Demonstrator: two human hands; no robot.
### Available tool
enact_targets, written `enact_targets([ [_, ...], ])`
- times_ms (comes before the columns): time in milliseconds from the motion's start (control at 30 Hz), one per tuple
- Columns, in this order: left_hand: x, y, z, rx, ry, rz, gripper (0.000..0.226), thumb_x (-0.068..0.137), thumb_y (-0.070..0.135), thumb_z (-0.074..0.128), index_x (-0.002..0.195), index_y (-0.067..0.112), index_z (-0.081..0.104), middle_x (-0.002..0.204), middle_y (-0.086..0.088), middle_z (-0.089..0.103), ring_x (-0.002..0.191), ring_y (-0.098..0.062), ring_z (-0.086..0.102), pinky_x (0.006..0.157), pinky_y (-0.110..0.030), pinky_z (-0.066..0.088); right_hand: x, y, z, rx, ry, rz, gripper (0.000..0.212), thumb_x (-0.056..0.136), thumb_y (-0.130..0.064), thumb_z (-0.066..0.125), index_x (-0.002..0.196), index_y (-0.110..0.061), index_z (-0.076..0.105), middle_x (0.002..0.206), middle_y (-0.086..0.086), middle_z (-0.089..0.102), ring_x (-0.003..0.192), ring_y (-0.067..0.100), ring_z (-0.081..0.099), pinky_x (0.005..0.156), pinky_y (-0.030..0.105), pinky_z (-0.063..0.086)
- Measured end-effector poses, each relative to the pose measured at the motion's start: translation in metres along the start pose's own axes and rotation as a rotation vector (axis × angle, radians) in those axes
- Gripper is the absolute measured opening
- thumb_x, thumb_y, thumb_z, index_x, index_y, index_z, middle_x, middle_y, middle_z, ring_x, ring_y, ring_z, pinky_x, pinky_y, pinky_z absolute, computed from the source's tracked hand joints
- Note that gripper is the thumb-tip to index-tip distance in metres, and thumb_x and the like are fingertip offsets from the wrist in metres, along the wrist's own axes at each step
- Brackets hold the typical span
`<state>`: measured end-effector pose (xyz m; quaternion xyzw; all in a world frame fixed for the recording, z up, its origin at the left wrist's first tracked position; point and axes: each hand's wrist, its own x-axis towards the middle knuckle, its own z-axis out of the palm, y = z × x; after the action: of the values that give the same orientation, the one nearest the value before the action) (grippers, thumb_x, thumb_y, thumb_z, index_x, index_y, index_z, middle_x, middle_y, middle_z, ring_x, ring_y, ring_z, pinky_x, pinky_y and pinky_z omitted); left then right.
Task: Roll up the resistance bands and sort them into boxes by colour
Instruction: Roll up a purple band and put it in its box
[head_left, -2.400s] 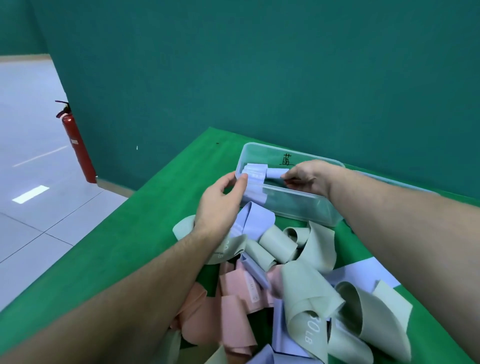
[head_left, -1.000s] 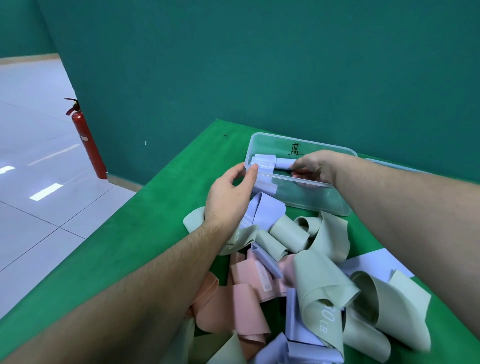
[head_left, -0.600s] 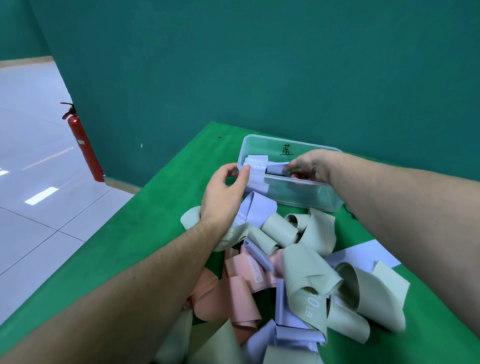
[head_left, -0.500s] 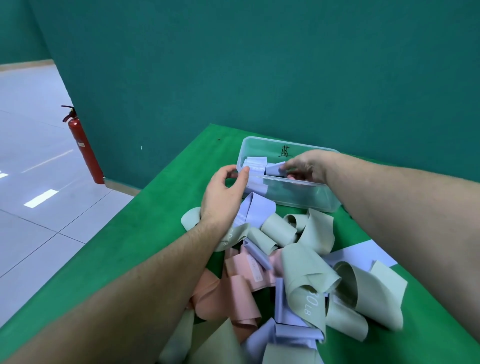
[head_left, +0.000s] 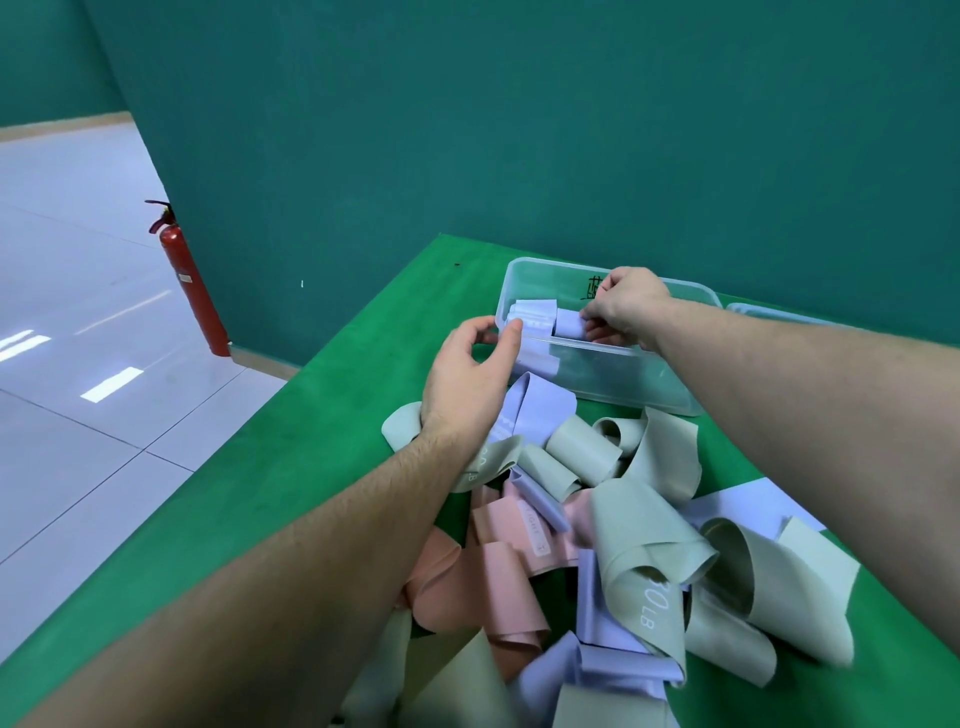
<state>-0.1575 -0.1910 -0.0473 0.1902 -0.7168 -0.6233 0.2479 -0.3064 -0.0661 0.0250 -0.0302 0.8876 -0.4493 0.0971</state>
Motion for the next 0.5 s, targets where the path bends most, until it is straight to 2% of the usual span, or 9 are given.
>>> enact_targets([
  [67, 0.0002, -0.0002, 0.0000, 0.002, 0.002, 0.001, 0.044, 0.078, 0.073, 0.053, 0.105, 0.040, 0.062, 0.103, 0.025, 0.064, 0.081, -0.018, 0.063, 0.087, -0.054, 0.054, -0.0011, 0.0005, -0.0001, -0.045, -0.001, -0.025, 0.029, 0.085, 0.007, 0.063, 0.075, -0.016, 0.048, 0.072, 0.017, 0.063, 0.055, 0.025, 0.060, 0.041, 0.024, 0.053],
  [133, -0.0002, -0.0004, 0.0003, 0.004, 0.002, 0.001, 0.044, 0.077, 0.074, 0.053, 0.104, 0.040, 0.061, 0.103, 0.025, 0.064, 0.080, -0.018, 0.062, 0.086, -0.054, 0.054, -0.0021, 0.0004, -0.0005, -0.096, 0.003, -0.053, 0.024, 0.081, 0.006, 0.064, 0.073, -0.015, 0.056, 0.075, 0.013, 0.065, 0.062, 0.027, 0.062, 0.057, 0.033, 0.061],
  [200, -0.0006, -0.0005, 0.0001, 0.005, 0.003, 0.001, 0.045, 0.077, 0.074, 0.052, 0.104, 0.040, 0.061, 0.103, 0.025, 0.063, 0.079, -0.017, 0.061, 0.086, -0.054, 0.055, -0.0013, 0.0013, -0.0011, -0.148, -0.013, -0.087, 0.020, 0.081, 0.001, 0.067, 0.071, -0.016, 0.064, 0.078, 0.010, 0.066, 0.068, 0.027, 0.063, 0.071, 0.039, 0.062],
  [267, -0.0006, -0.0008, 0.0000, 0.005, 0.002, 0.002, 0.045, 0.077, 0.074, 0.052, 0.105, 0.040, 0.061, 0.104, 0.025, 0.063, 0.079, -0.016, 0.061, 0.086, -0.054, 0.055, 0.0012, 0.0028, -0.0023, -0.258, -0.041, -0.142, 0.011, 0.082, -0.006, 0.070, 0.077, -0.016, 0.071, 0.080, 0.006, 0.067, 0.072, 0.025, 0.063, 0.079, 0.040, 0.061],
  [300, -0.0006, -0.0007, -0.0002, 0.005, 0.002, 0.002, 0.045, 0.077, 0.074, 0.052, 0.105, 0.041, 0.061, 0.104, 0.026, 0.063, 0.078, -0.016, 0.061, 0.086, -0.054, 0.055, 0.0020, 0.0030, -0.0029, -0.332, -0.055, -0.179, 0.006, 0.082, -0.010, 0.072, 0.083, -0.016, 0.073, 0.081, 0.003, 0.067, 0.075, 0.023, 0.063, 0.080, 0.038, 0.060],
  [400, -0.0013, -0.0001, -0.0005, 0.012, -0.003, 0.003, 0.045, 0.078, 0.075, 0.052, 0.105, 0.041, 0.061, 0.104, 0.026, 0.063, 0.081, -0.018, 0.062, 0.087, -0.054, 0.055, 0.0031, 0.0042, -0.0043, -0.617, -0.063, -0.287, 0.018, 0.084, -0.024, 0.073, 0.102, -0.022, 0.072, 0.091, -0.004, 0.064, 0.083, 0.018, 0.059, 0.074, 0.026, 0.048],
  [500, -0.0012, 0.0000, -0.0007, 0.020, -0.001, 0.007, 0.046, 0.077, 0.076, 0.051, 0.105, 0.041, 0.061, 0.104, 0.025, 0.063, 0.084, -0.020, 0.064, 0.087, -0.054, 0.055, 0.0039, 0.0046, -0.0028, -0.795, -0.045, -0.394, 0.023, 0.087, -0.023, 0.066, 0.110, -0.022, 0.069, 0.104, 0.001, 0.063, 0.085, 0.021, 0.054, 0.073, 0.025, 0.044],
])
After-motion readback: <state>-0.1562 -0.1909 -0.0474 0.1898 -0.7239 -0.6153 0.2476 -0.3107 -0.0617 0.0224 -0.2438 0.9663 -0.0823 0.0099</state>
